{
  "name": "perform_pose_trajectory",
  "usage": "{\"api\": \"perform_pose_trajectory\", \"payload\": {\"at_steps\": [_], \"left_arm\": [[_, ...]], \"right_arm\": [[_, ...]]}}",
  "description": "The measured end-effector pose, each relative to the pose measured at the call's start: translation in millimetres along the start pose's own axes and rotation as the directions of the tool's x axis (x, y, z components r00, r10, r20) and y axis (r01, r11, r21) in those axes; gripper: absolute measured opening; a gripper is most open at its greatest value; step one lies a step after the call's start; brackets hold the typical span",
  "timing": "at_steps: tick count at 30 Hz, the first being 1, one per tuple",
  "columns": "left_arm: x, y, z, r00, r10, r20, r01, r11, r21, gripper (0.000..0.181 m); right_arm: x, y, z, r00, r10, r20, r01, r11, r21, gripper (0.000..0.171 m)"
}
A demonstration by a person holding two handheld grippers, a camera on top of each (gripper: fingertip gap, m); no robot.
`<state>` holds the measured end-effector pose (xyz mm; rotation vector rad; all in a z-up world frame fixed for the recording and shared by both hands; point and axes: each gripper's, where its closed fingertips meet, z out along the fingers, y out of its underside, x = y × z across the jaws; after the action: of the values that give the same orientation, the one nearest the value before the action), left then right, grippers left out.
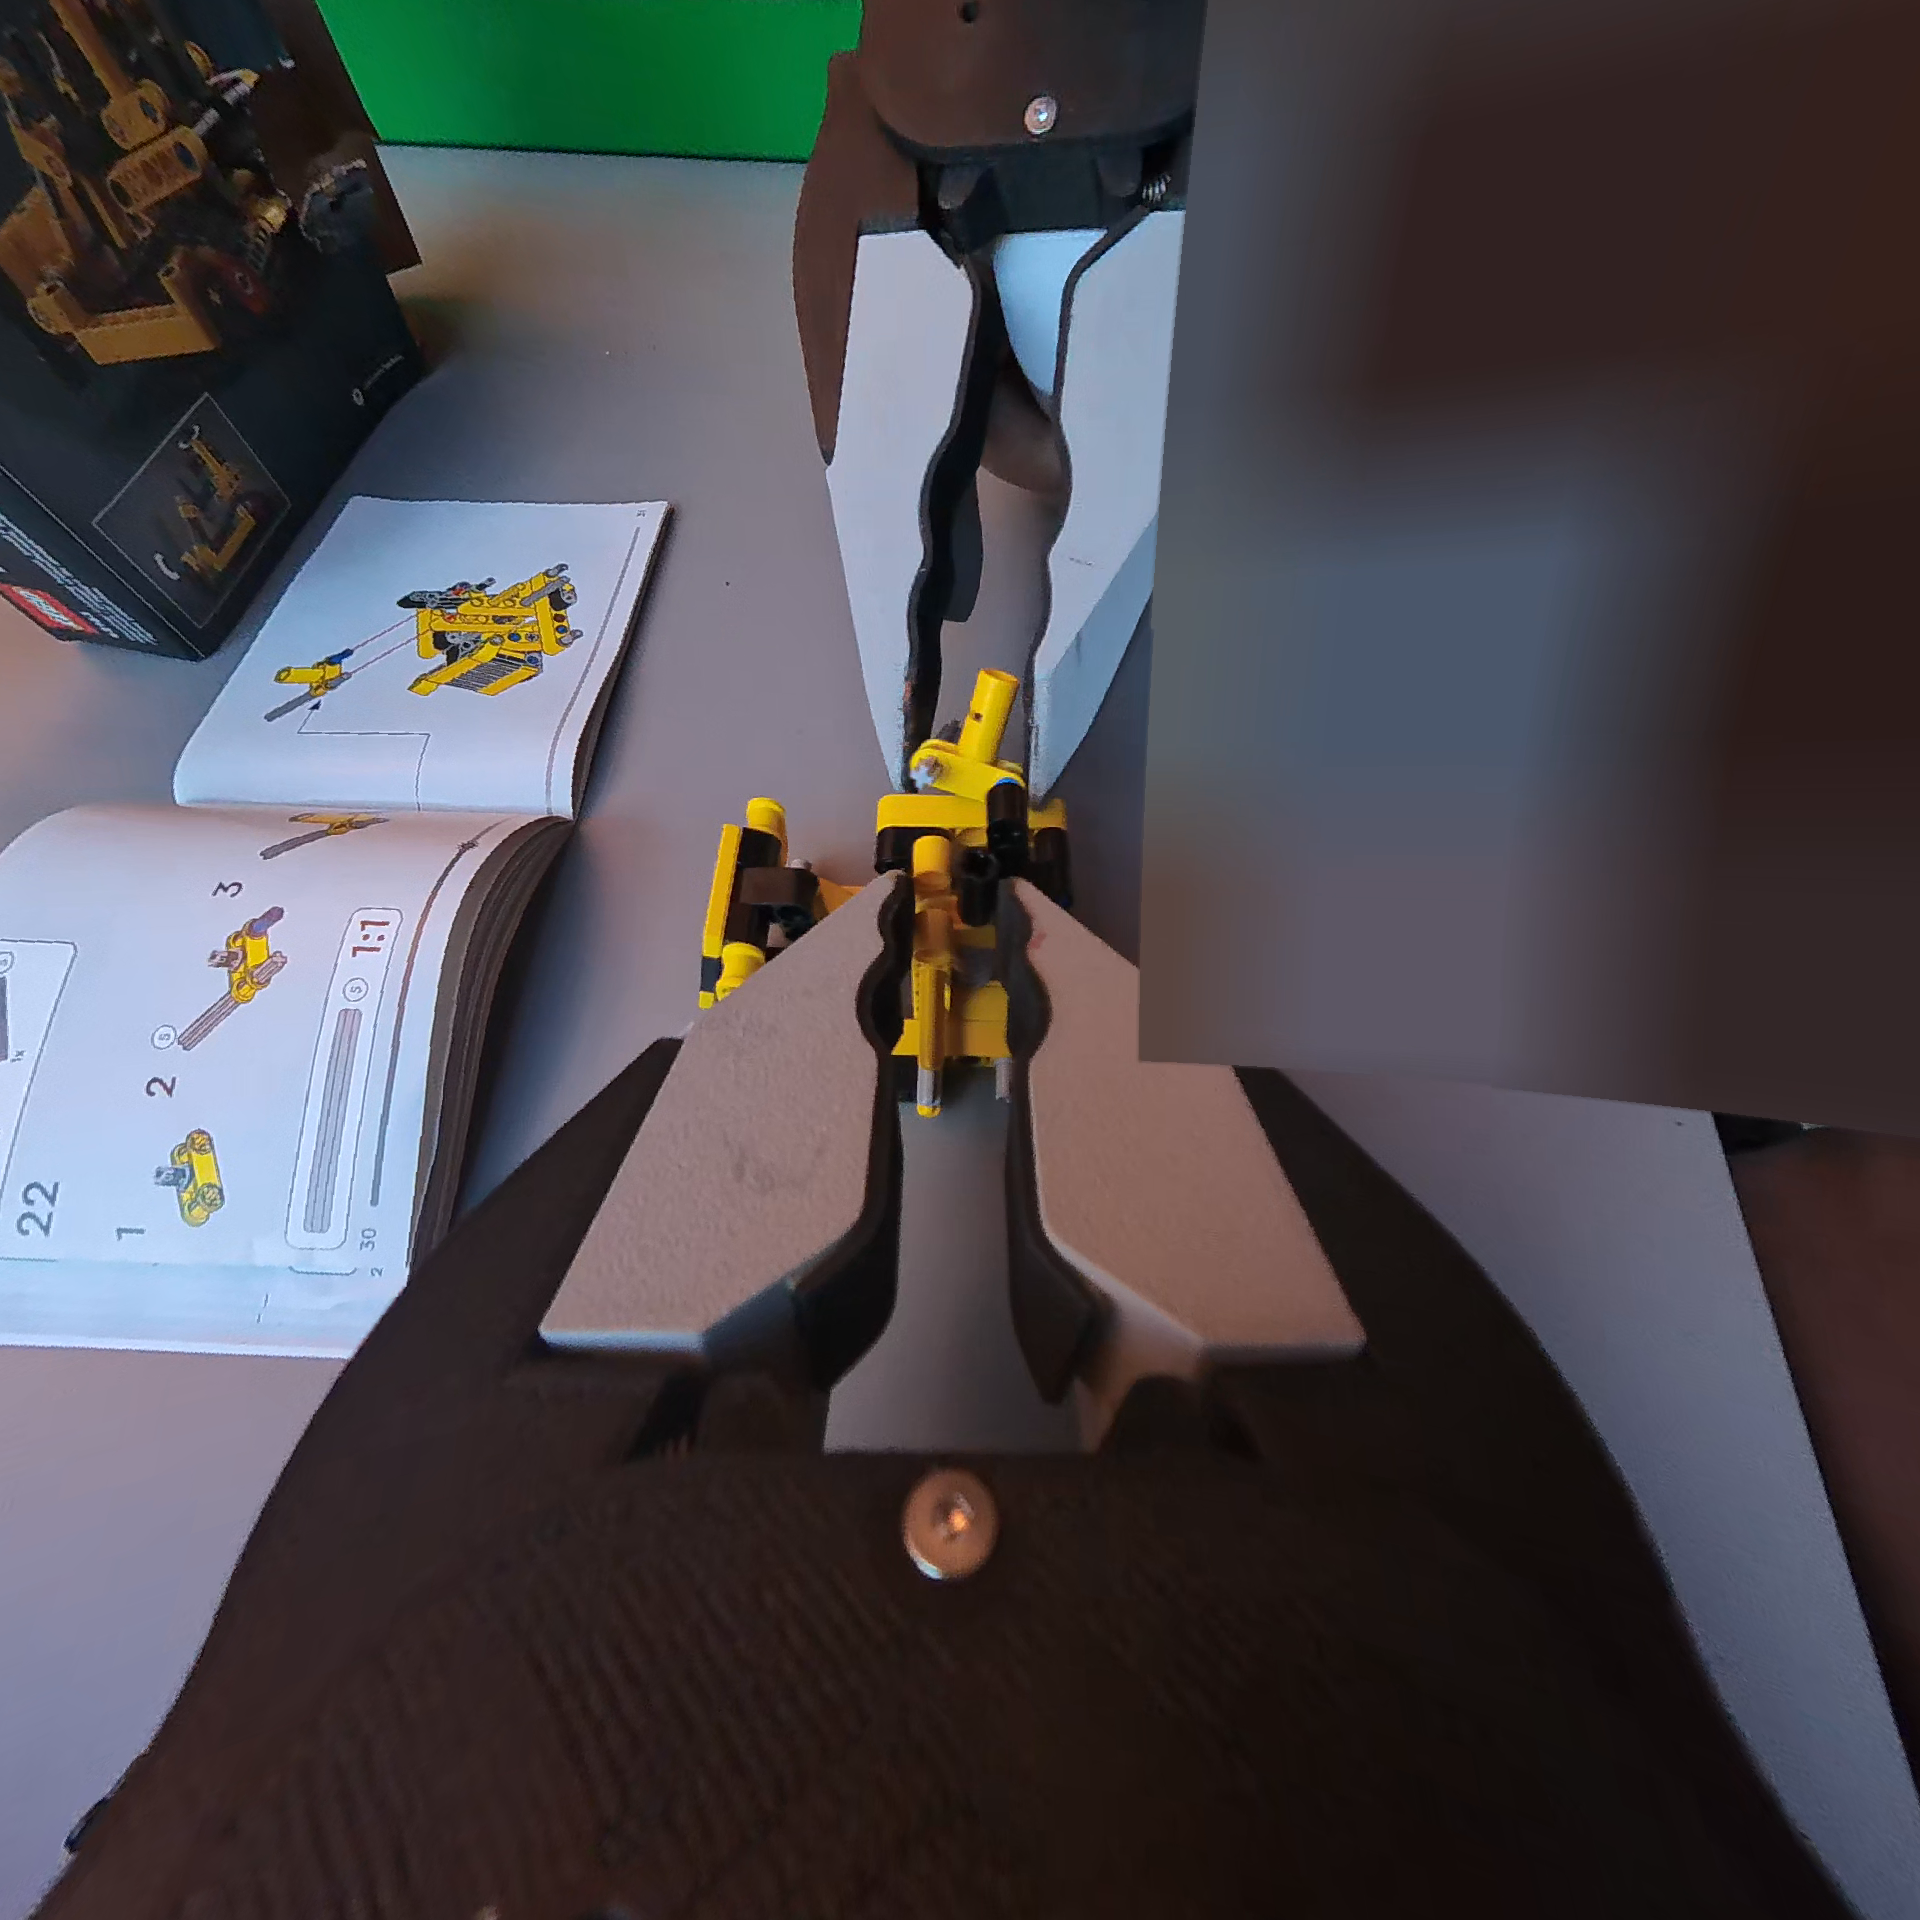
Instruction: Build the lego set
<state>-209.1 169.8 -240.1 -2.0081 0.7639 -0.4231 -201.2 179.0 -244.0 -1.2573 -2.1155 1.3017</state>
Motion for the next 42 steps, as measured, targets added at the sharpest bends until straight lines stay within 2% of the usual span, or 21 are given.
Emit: {"api": "perform_pose_trajectory", "payload": {"at_steps": [8, 11, 14, 20, 23, 26, 32, 34, 37, 42], "left_arm": [[4.1, 0.3, -0.1, 1.0, 0.014, -0.023, -0.014, 1.0, -0.001, 0.013], [8.4, -2.0, -1.5, 0.999, 0.021, -0.045, -0.02, 1.0, 0.016, 0.026], [8.2, -7.5, -6.6, 0.999, 0.02, -0.049, -0.018, 0.998, 0.054, 0.03], [6.8, -33.3, -22.8, 0.999, 0.05, -0.005, -0.048, 0.988, 0.149, 0.022], [-0.5, -36.0, -18.9, 0.999, -0.037, 0.021, 0.034, 0.992, 0.12, 0.009], [11.7, -43.4, -15.4, 0.981, -0.155, -0.121, 0.17, 0.977, 0.129, 0.013], [10.0, -43.9, -9.9, 0.932, -0.303, -0.199, 0.326, 0.94, 0.099, 0.01], [13.8, -42.3, -7.9, 0.915, -0.327, -0.235, 0.354, 0.932, 0.078, 0.011], [17.3, -43.9, -7.8, 0.905, -0.33, -0.27, 0.364, 0.928, 0.086, 0.002], [15.8, -47.3, -12.3, 0.882, -0.355, -0.309, 0.403, 0.909, 0.105, 0.008]], "right_arm": [[-2.5, -4.5, -4.5, 0.998, -0.066, -0.015, 0.066, 0.997, 0.033, 0.019], [4.8, -6.6, -10.4, 0.994, -0.083, -0.068, 0.086, 0.995, 0.044, 0.019], [7.3, -12.3, -16.5, 0.988, -0.111, -0.106, 0.119, 0.99, 0.071, 0.019], [6.5, -28.4, -22.6, 0.957, -0.206, -0.205, 0.231, 0.967, 0.108, 0.02], [2.5, -35.0, -22.3, 0.921, -0.284, -0.267, 0.32, 0.942, 0.1, 0.019], [1.3, -37.8, -20.7, 0.876, -0.348, -0.333, 0.389, 0.919, 0.063, 0.02], [-5.3, -44.6, -21.9, 0.803, -0.438, -0.405, 0.489, 0.872, 0.027, 0.019], [-7.0, -47.3, -24.3, 0.789, -0.45, -0.418, 0.508, 0.861, 0.033, 0.019], [-8.1, -47.9, -25.7, 0.783, -0.457, -0.421, 0.517, 0.855, 0.033, 0.019], [-6.8, -44.4, -25.4, 0.78, -0.466, -0.417, 0.519, 0.855, 0.015, 0.02]]}}
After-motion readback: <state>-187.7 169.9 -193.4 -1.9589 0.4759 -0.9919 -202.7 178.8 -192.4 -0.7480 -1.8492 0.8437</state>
